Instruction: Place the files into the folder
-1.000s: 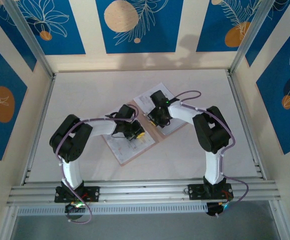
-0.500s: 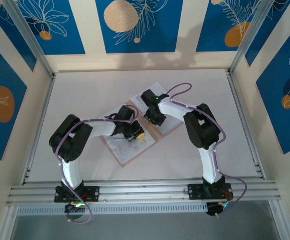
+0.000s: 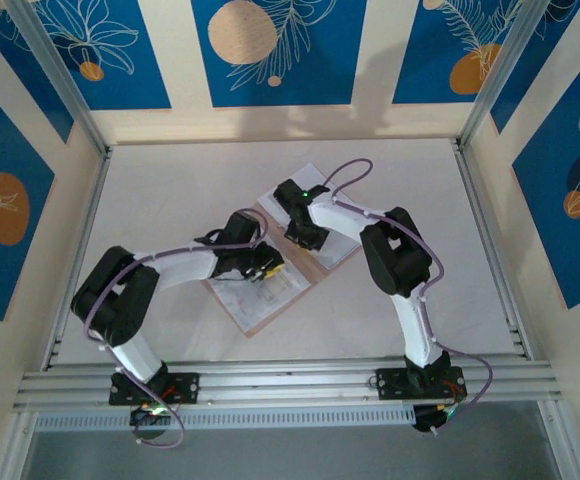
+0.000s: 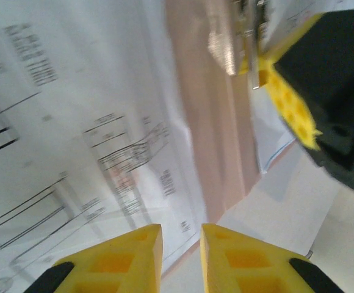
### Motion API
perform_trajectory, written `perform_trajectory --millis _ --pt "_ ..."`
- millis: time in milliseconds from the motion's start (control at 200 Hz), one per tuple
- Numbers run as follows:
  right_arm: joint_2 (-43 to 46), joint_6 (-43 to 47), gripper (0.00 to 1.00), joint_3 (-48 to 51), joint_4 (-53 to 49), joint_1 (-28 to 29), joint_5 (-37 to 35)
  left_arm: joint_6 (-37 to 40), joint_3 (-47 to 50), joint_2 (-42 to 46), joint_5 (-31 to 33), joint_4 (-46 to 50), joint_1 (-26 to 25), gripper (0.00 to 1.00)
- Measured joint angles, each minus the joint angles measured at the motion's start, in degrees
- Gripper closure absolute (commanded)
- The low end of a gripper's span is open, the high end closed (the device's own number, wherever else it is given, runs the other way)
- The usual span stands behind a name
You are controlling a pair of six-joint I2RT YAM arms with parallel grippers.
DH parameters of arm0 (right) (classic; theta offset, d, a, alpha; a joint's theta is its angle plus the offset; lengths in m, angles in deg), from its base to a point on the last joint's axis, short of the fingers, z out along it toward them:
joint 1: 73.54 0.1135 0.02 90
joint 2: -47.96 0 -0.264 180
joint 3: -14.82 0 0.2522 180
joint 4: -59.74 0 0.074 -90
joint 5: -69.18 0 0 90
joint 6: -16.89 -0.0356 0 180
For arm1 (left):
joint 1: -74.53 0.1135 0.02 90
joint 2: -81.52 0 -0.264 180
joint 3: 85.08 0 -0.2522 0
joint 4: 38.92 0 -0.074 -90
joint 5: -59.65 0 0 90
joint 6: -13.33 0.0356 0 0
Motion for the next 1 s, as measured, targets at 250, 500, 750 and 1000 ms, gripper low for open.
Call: perform_trajectory --millis 250,500,750,1000 --pt "-6.1 3.8 0.92 -9.3 -9.0 3.0 -8.3 -1.4 4.8 3.8 1.2 0.1 2.1 0.78" --pt "-8.5 6.2 0.92 -12.5 -12.0 4.8 -14.1 -3.0 6.9 4.3 1.2 -1.6 3.3 0.77" --pt "-5.9 6.6 0.93 -8.6 -8.7 3.7 -11.8 -11.2 2.1 -3.7 1.2 -10.4 5.5 0.74" --pt "-1.3 6.9 0.92 -3.1 -3.1 -1.6 1.6 -15.6 -10.1 -12.7 1.2 -14.3 5.6 0.78"
